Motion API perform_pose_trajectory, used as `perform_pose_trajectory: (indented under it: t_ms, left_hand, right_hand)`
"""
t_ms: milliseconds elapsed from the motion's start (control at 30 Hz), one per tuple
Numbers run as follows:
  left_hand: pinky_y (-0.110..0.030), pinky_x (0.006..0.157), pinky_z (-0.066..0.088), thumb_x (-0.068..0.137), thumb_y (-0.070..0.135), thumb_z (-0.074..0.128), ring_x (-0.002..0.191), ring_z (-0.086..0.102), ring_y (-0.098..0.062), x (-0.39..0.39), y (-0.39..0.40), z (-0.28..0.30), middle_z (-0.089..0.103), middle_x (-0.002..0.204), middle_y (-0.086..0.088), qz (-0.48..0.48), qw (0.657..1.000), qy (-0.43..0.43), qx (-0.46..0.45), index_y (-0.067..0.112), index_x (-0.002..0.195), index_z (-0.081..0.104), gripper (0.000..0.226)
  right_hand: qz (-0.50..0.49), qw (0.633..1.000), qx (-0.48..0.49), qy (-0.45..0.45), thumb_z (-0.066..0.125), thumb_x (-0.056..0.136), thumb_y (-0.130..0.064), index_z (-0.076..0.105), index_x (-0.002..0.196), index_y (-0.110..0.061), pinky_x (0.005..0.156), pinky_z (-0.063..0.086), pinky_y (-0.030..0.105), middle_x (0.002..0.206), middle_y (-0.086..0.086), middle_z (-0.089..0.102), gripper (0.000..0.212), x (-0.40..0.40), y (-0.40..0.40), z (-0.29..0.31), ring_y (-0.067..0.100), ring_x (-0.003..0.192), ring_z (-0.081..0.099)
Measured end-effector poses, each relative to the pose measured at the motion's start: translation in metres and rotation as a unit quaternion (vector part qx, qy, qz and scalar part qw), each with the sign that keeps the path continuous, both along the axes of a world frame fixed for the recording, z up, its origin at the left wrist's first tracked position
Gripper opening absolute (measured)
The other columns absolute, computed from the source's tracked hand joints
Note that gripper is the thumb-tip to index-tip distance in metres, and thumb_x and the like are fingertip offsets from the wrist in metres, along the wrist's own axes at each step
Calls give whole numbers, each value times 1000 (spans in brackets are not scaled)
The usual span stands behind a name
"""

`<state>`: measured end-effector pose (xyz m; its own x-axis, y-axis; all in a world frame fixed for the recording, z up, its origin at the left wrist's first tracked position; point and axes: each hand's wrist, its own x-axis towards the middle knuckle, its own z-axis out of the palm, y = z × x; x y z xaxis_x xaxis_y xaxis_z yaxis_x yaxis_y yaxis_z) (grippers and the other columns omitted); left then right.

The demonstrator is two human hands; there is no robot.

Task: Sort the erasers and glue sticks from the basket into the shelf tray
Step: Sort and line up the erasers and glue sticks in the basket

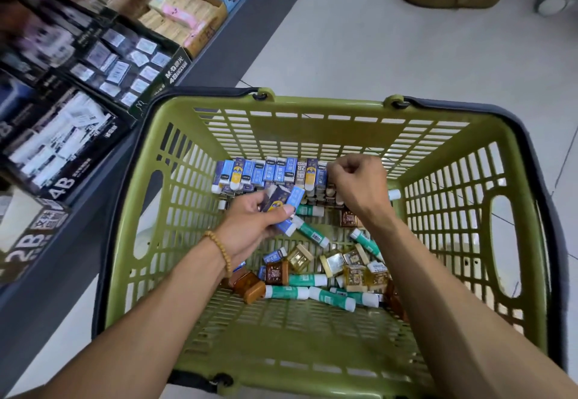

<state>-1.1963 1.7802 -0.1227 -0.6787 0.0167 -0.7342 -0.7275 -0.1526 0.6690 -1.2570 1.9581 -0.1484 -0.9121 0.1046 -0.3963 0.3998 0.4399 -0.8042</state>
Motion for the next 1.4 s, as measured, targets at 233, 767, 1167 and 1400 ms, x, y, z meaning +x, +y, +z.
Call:
perform_pose_trajectory:
  t_ms: [233, 767, 1167, 1400]
  left_hand:
    - [-39, 82, 56, 78, -3, 71, 88, 67, -23, 0, 16, 4, 70, 103, -17, -5, 1000, 21, -7, 4, 101, 65, 24]
    - [-35, 83, 55, 80, -17, 62, 85, 68, -23, -10, 17, 11, 64, 91, -8, 124, 991, -40, 15, 14, 80, 52, 33]
    - [-19, 62, 55, 79, -11, 68, 84, 70, -22, -13, 35, 3, 70, 98, -18, 117, 993, 13, 13, -1, 95, 64, 19]
    - [-22, 58, 55, 83, -11, 64, 67, 64, -17, -2, 48, 7, 66, 79, -10, 83, 995, -29, 45, 4, 94, 59, 20]
  right_hand:
    - [137, 960, -177, -167, 70, 92, -18, 66, 71, -11, 55, 48, 25, 65, 3, 62, 22, 25, 4, 40, 12, 54, 54]
    - [-8, 997, 58, -60, 74, 86, -11, 75, 72, -7, 59, 56, 26, 65, -1, 69, 15, -16, 12, -13, 9, 58, 64]
    - [73, 955, -206, -199, 72, 90, -23, 72, 85, 0, 58, 47, 29, 76, 13, 68, 24, 24, 19, 27, 13, 55, 58]
    - [-16, 959, -209, -191, 64, 92, -6, 70, 84, -4, 56, 51, 29, 69, 7, 68, 10, 32, 48, 29, 16, 57, 62]
